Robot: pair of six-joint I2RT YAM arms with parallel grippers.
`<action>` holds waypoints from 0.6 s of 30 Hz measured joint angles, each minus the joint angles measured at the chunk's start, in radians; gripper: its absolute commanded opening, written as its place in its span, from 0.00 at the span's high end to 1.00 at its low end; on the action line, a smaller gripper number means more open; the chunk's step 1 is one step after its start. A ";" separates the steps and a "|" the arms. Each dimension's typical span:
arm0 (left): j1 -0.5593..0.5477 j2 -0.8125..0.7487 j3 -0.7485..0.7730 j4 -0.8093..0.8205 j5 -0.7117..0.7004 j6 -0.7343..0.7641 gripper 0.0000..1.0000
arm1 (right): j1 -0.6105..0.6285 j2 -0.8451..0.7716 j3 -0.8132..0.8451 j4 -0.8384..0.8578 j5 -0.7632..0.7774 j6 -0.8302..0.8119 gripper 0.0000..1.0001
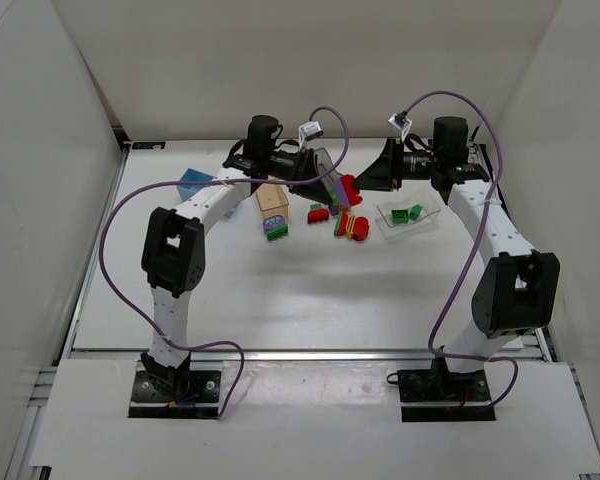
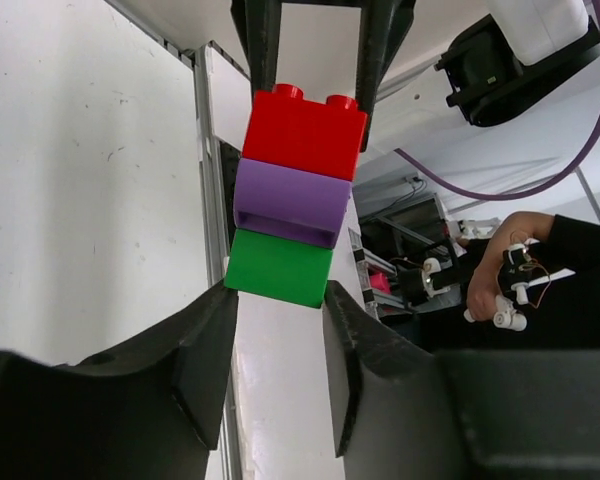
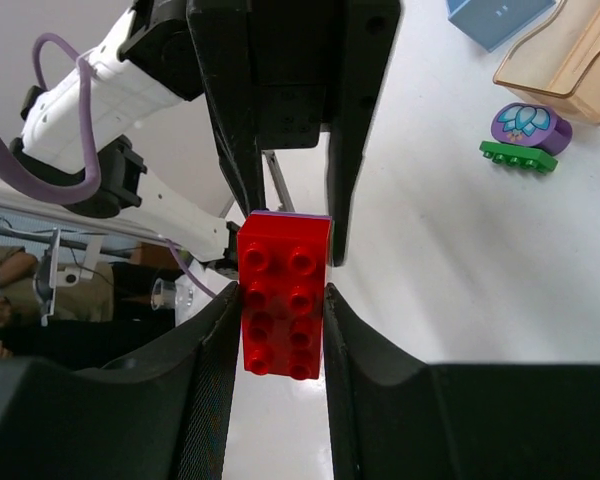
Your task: Sort the legos into containers by color
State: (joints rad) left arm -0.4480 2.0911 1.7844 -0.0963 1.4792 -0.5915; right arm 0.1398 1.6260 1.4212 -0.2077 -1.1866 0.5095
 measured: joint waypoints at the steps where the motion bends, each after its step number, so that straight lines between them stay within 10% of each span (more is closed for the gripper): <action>1: 0.000 -0.005 -0.004 0.000 0.000 0.001 0.54 | 0.000 0.000 0.000 -0.001 0.003 -0.002 1.00; 8: 0.000 -0.012 -0.008 0.001 0.006 0.012 0.75 | 0.000 0.000 0.004 -0.010 0.014 -0.024 1.00; 18: 0.000 -0.021 -0.023 0.000 0.003 0.033 0.81 | -0.010 -0.001 -0.018 -0.029 0.014 -0.042 1.00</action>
State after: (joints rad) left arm -0.4480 2.0701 1.7615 -0.0967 1.4822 -0.5587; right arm 0.1299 1.6253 1.4036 -0.2363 -1.1721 0.4679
